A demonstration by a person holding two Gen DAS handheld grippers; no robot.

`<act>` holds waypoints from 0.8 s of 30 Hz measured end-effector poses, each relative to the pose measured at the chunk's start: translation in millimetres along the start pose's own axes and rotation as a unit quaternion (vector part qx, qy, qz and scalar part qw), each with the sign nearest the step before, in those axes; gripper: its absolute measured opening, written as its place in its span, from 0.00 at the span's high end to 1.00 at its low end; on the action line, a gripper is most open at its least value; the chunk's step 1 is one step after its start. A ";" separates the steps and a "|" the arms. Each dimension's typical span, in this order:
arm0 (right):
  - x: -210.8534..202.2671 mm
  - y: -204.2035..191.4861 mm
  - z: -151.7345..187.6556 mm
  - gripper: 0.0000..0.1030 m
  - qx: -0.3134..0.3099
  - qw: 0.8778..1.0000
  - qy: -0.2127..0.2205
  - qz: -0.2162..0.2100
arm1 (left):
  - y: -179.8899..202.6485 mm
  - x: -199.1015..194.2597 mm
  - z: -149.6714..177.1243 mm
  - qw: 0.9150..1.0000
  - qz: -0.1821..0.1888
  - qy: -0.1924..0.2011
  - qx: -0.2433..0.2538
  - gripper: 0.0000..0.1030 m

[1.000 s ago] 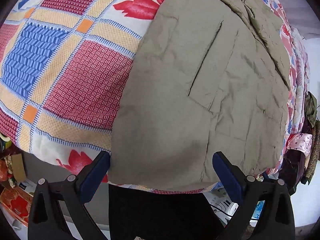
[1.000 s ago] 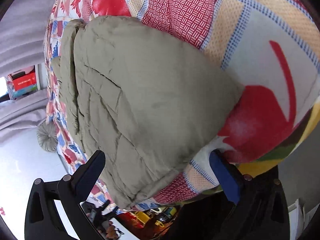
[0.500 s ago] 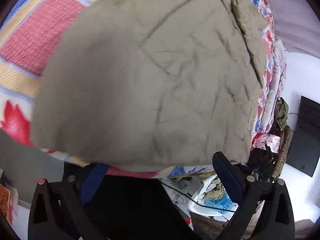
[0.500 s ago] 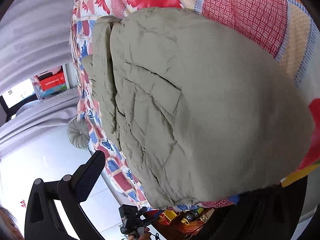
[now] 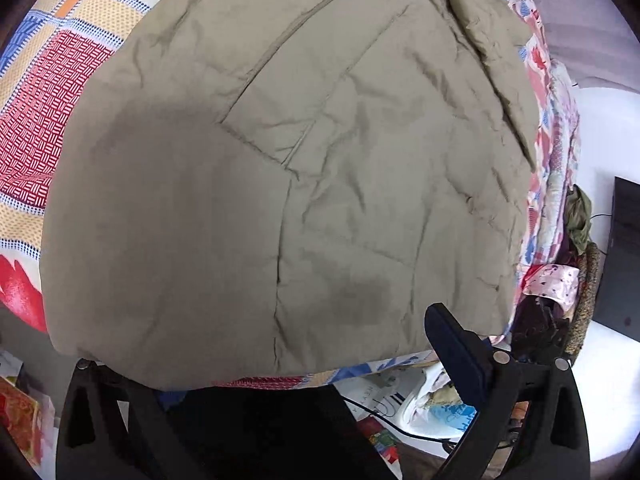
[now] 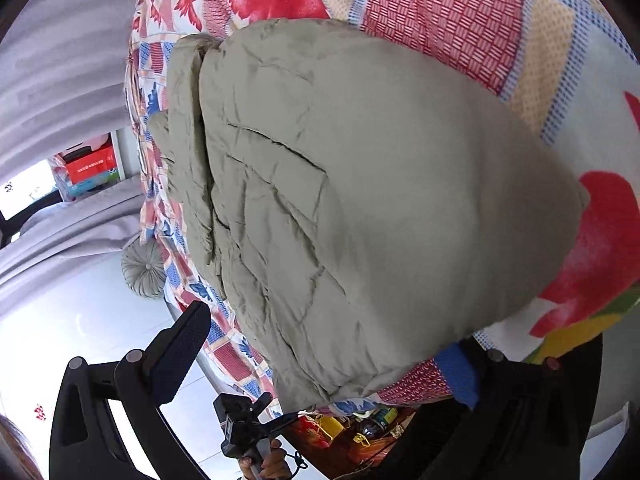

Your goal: Fold large clothes

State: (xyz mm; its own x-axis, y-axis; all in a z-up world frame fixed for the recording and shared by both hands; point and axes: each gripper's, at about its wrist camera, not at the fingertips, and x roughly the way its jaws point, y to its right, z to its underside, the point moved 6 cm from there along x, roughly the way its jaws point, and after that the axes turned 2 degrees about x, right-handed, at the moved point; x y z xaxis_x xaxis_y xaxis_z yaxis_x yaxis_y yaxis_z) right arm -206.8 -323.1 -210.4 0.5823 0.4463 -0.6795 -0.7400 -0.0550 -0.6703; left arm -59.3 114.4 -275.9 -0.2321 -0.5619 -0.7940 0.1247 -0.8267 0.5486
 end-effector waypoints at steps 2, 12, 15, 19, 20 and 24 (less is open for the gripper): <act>4.0 0.3 2.2 0.00 0.001 1.000 -0.006 -0.001 | 0.7 -2.6 -1.7 1.000 -0.024 0.009 0.009 0.19; 14.9 -16.3 3.9 0.87 -0.052 0.995 -0.016 0.082 | 17.2 -47.9 -29.4 0.993 -0.074 0.052 0.070 0.86; 11.4 -35.2 2.9 0.88 -0.103 0.988 -0.008 0.117 | 35.9 -71.8 -46.5 0.989 -0.070 0.088 0.092 0.86; 5.5 -75.2 -1.6 0.88 -0.157 0.981 0.010 0.114 | 64.3 -107.3 -78.6 0.981 -0.062 0.147 0.114 0.86; 3.4 -84.7 -3.8 0.88 -0.166 0.980 0.015 0.111 | 71.7 -116.2 -88.4 0.977 -0.061 0.163 0.119 0.86; 0.0 -140.6 -17.4 0.89 -0.226 0.967 0.041 0.111 | 101.6 -145.5 -134.0 0.963 -0.067 0.218 0.145 0.86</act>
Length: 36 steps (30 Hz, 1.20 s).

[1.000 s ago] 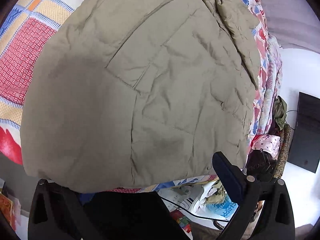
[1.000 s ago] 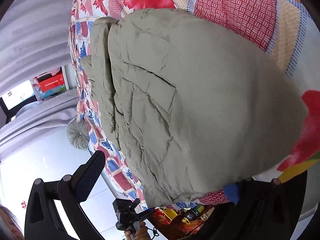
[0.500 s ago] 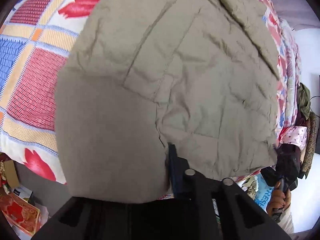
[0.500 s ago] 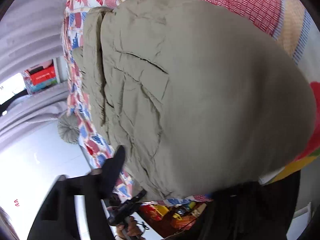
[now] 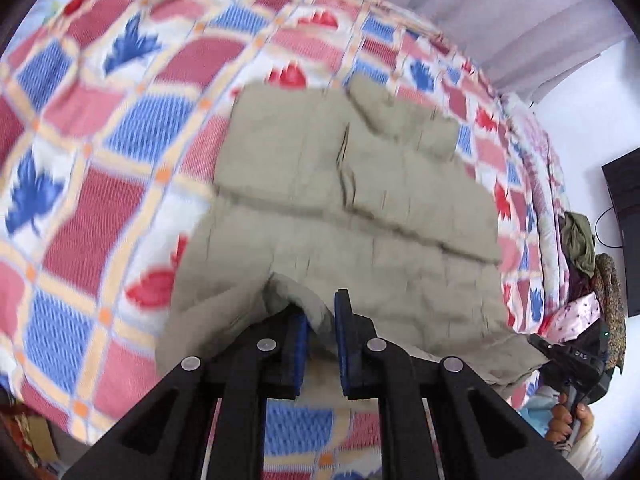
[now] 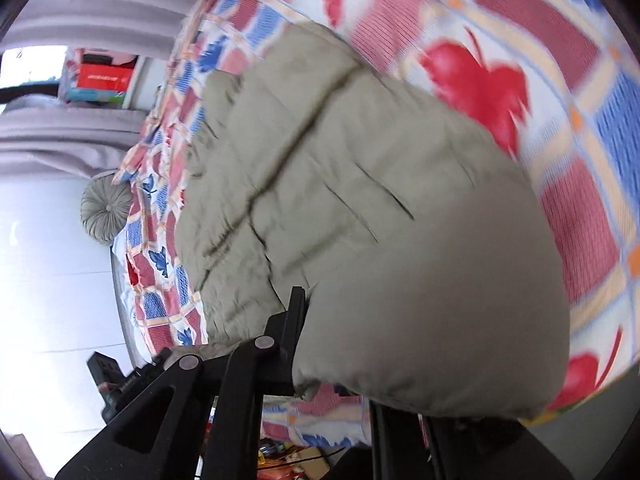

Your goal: Fold large clothes

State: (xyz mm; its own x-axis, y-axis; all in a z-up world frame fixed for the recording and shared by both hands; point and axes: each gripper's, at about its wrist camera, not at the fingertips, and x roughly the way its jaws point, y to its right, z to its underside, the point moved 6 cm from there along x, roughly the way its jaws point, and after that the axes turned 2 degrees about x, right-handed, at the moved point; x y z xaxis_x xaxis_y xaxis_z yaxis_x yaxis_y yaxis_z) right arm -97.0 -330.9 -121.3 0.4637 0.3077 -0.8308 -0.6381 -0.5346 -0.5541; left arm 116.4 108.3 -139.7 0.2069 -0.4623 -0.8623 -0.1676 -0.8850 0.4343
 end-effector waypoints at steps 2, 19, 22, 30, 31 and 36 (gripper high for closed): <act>-0.9 -24.0 -22.3 0.89 -0.041 0.999 0.013 0.008 | 4.3 3.9 -31.8 1.000 -0.007 0.018 0.011 0.86; 115.9 -118.3 -184.5 0.89 -0.124 0.985 0.060 0.100 | -6.3 77.5 -165.3 0.989 -0.111 0.088 0.032 0.86; 127.2 -109.6 -193.5 0.89 -0.113 0.987 0.059 0.101 | -15.9 80.1 -166.8 0.989 -0.121 0.081 0.030 0.32; 128.0 -102.6 -193.3 0.80 -0.099 0.992 0.027 0.078 | -39.1 100.6 -159.9 0.987 -0.148 0.058 0.026 0.00; 124.4 -105.3 -191.8 0.62 -0.105 0.991 0.025 0.074 | -42.2 104.4 -159.7 0.988 -0.145 0.050 0.025 0.00; 86.7 -121.3 -176.8 0.11 -0.181 0.981 0.042 0.063 | -73.4 127.0 -152.2 0.992 -0.122 0.003 -0.012 0.00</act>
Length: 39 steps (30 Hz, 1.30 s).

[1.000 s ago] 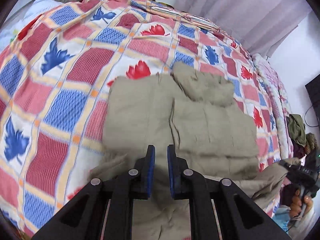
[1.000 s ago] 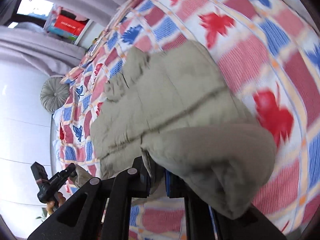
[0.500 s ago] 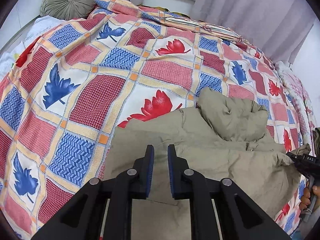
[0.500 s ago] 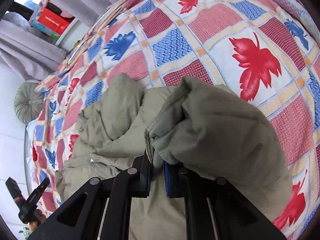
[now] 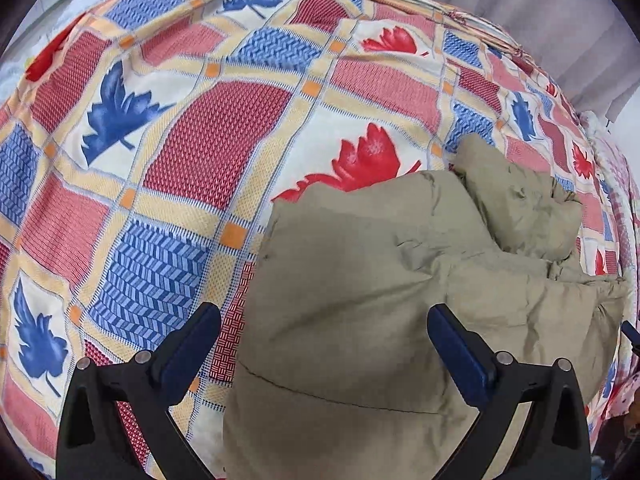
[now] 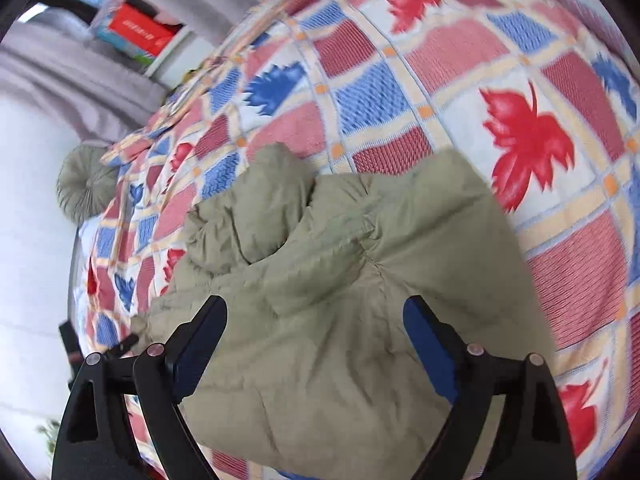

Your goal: Fold large clothes

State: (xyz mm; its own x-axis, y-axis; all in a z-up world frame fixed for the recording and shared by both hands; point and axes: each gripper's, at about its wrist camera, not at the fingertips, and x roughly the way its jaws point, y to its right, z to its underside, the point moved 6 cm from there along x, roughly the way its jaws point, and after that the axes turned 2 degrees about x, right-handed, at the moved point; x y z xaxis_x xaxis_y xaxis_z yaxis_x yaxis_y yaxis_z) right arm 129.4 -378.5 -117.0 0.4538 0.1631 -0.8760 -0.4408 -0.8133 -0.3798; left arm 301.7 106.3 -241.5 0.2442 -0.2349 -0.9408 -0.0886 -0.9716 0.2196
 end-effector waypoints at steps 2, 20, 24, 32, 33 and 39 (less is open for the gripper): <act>-9.3 7.4 -0.1 0.11 -0.030 0.998 0.013 0.045 | -9.3 14.1 7.3 0.999 0.015 -0.026 -0.013 0.00; 14.8 38.9 -34.8 0.87 -0.053 0.983 0.057 0.168 | 28.3 -10.0 -38.3 0.997 -0.031 0.062 0.042 0.83; 28.0 48.1 -51.1 0.87 -0.015 0.982 0.056 0.179 | 35.7 20.9 -45.4 0.990 -0.112 0.066 0.057 0.83; 72.2 64.5 -37.6 0.83 -0.003 0.977 0.026 0.210 | 37.9 39.2 -37.4 0.986 -0.141 0.069 0.054 0.73; 71.2 62.4 -38.5 0.83 -0.010 0.976 0.020 0.215 | 32.7 32.6 -38.7 0.987 -0.134 0.071 0.044 0.68; 37.7 49.7 -41.7 0.30 -0.014 0.976 0.025 0.215 | 11.0 -40.7 -45.0 0.982 -0.129 0.138 0.030 0.34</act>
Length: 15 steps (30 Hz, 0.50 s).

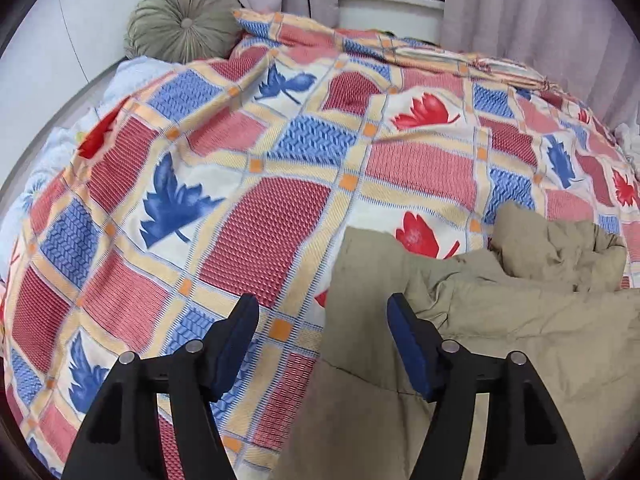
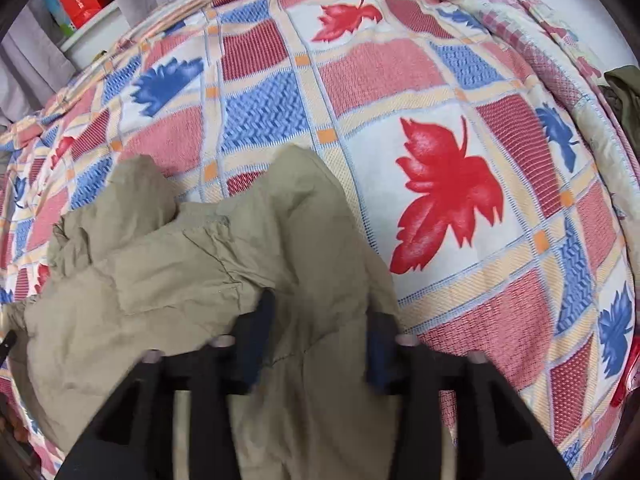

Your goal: Fold large clothes

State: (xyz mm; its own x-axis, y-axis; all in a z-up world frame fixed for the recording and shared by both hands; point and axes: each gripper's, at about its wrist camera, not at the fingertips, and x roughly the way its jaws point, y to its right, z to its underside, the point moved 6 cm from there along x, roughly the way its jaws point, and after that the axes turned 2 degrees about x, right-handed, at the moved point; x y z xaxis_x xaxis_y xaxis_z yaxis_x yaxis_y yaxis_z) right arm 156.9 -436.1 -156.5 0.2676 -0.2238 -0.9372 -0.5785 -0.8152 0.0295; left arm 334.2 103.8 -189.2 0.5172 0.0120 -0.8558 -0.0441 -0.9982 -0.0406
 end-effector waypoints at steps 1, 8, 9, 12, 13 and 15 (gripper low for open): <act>-9.7 -0.3 -1.3 0.24 0.000 1.000 0.013 -0.006 | -1.9 -10.3 -1.9 1.000 0.005 0.002 0.008 0.34; -42.0 -41.1 33.1 0.74 -0.063 0.994 0.029 -0.081 | 45.6 -37.4 32.2 0.994 0.082 -0.005 0.068 0.34; -36.0 -49.6 40.7 0.74 -0.072 0.993 0.019 -0.090 | 55.4 -35.0 40.1 0.993 0.089 -0.011 0.072 0.34; -20.4 -66.6 59.2 0.74 -0.089 0.991 0.002 -0.096 | 79.1 -27.2 58.2 0.991 0.114 -0.024 0.067 0.34; -16.7 -72.5 61.6 0.74 -0.089 0.990 -0.001 -0.110 | 85.2 -24.2 60.2 0.991 0.118 -0.023 0.063 0.34; -11.0 -81.3 62.8 0.74 -0.089 0.988 -0.002 -0.129 | 97.6 -12.5 60.8 0.991 0.116 -0.018 0.058 0.34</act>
State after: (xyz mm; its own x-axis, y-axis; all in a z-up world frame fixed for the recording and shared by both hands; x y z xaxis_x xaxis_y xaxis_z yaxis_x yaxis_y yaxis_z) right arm 152.5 -333.8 -170.4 0.3849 0.0060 -0.9230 -0.3465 -0.9259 -0.1505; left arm 271.5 9.8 -213.9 0.4508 -0.2131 -0.8668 -0.2572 -0.9609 0.1025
